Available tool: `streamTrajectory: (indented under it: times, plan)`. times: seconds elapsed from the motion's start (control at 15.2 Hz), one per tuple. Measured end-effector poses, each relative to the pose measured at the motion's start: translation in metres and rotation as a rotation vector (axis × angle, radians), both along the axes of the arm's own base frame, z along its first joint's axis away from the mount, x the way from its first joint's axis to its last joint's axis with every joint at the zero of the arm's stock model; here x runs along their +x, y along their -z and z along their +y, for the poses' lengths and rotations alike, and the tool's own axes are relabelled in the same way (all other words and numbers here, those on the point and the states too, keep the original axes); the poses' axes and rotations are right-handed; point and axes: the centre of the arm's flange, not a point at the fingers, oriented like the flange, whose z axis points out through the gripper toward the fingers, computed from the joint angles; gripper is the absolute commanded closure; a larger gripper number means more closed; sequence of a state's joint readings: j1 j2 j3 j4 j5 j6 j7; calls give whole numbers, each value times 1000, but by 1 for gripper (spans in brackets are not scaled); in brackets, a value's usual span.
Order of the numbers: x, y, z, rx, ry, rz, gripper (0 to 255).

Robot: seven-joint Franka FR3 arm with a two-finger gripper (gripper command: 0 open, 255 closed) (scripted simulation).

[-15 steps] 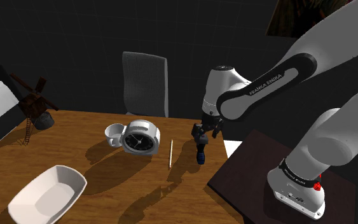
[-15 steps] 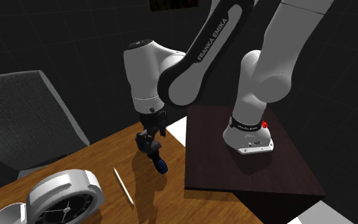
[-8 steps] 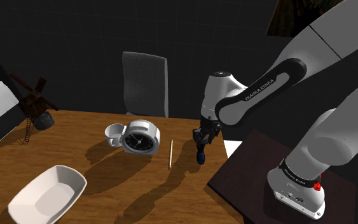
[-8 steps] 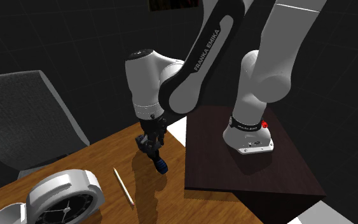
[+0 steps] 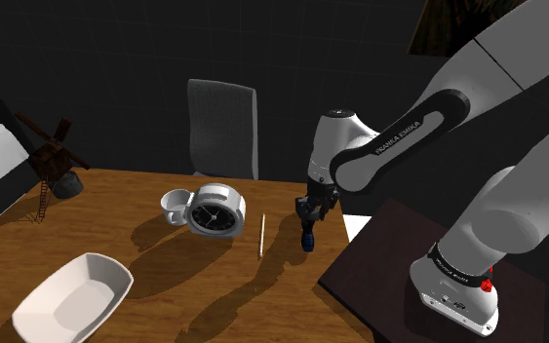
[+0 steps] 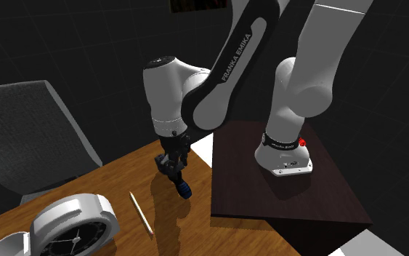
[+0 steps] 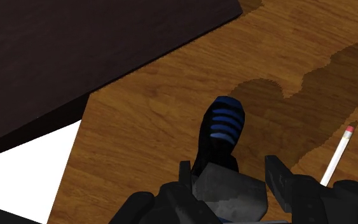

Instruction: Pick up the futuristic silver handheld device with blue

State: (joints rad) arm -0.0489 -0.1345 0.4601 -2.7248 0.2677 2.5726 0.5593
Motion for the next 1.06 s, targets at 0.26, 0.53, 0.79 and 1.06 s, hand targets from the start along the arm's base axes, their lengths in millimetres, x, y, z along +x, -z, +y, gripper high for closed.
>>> streamTrajectory:
  times: [0.26, 0.53, 0.79, 1.06]
  plan:
    - [1, -14, 0, -1, 0, 1, 255]
    - [-1, -35, 0, 0, 0, 1, 255]
    - [1, -57, -1, 0, 0, 1, 255]
    - [0, -75, 0, 0, 0, 1, 255]
